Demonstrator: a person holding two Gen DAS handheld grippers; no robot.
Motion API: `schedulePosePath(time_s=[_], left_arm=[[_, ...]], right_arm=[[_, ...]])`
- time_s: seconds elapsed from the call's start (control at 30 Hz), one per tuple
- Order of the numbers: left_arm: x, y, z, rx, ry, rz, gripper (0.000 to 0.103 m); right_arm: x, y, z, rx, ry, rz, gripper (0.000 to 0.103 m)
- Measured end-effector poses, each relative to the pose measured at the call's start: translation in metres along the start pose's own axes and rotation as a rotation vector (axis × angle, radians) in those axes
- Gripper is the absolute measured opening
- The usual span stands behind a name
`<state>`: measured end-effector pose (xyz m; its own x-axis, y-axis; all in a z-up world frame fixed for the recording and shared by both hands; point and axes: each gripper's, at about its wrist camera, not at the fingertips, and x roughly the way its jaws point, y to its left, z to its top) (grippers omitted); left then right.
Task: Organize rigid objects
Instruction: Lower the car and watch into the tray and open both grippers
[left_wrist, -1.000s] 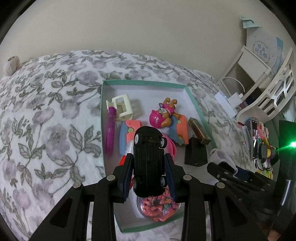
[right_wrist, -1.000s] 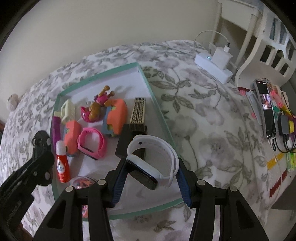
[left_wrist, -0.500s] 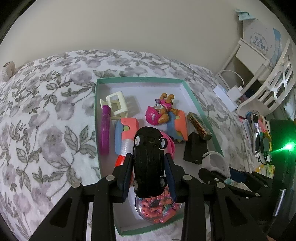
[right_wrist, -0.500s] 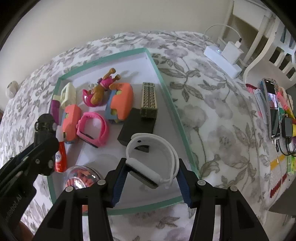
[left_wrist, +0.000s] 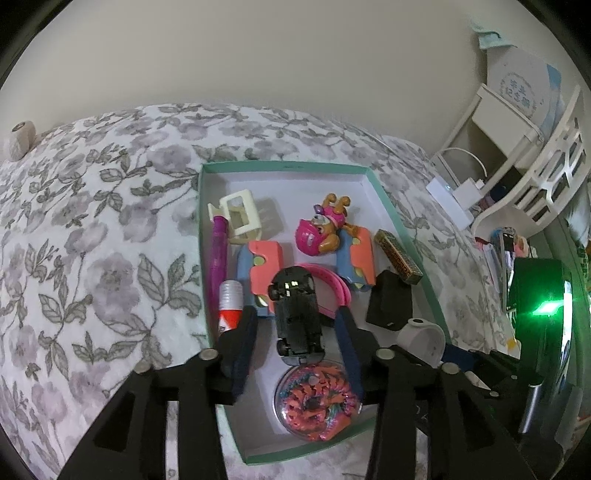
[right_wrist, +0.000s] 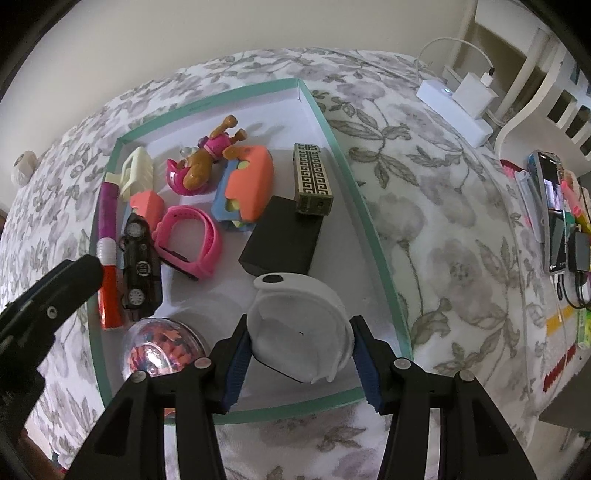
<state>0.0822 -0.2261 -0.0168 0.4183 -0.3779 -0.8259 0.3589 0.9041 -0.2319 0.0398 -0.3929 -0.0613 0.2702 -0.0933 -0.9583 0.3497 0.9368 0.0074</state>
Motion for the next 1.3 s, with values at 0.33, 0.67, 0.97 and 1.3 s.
schedulePosePath(time_s=[0.33,0.67,0.97,1.3], left_arm=[[0.001,0.027,0.002,-0.104,0.029,0.056,0.057],[0.003,0.051,-0.003,-0.176,0.049,0.132,0.088],[0.002,0.064,-0.007,-0.188,0.047,0.226,0.092],[-0.009,0.066,-0.009,-0.162,-0.002,0.28,0.092]], right_arm=[[-0.005,0.002,0.002,-0.011,-0.027,-0.008,0.071],[-0.014,0.003,0.002,0.0,-0.071,0.003,0.085],[-0.016,0.009,0.003,-0.024,-0.102,0.005,0.088],[-0.025,0.016,0.002,-0.039,-0.142,0.005,0.103]])
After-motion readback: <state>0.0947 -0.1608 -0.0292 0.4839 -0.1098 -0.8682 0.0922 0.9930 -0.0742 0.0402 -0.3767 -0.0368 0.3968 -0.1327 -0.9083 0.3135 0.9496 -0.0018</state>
